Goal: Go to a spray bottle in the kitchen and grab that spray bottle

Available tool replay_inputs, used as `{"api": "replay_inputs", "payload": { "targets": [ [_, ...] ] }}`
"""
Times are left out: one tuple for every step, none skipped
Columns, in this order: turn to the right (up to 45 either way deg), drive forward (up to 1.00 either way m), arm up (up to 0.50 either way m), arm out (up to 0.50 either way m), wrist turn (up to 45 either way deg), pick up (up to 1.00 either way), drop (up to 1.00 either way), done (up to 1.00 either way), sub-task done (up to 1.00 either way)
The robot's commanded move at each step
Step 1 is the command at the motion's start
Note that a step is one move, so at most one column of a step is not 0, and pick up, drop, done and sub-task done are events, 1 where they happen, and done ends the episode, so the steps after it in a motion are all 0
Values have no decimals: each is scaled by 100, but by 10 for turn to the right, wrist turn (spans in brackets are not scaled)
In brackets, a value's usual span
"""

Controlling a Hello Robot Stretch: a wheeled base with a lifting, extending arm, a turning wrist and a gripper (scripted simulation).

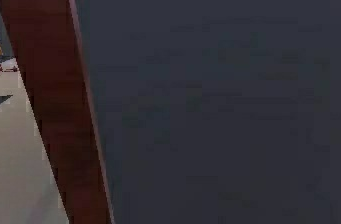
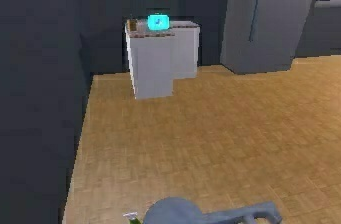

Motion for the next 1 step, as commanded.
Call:
{"api": "replay_inputs", "payload": {
  "targets": [
    [-450, 0, 0, 0, 0, 0, 0, 0, 0]
  ]
}}
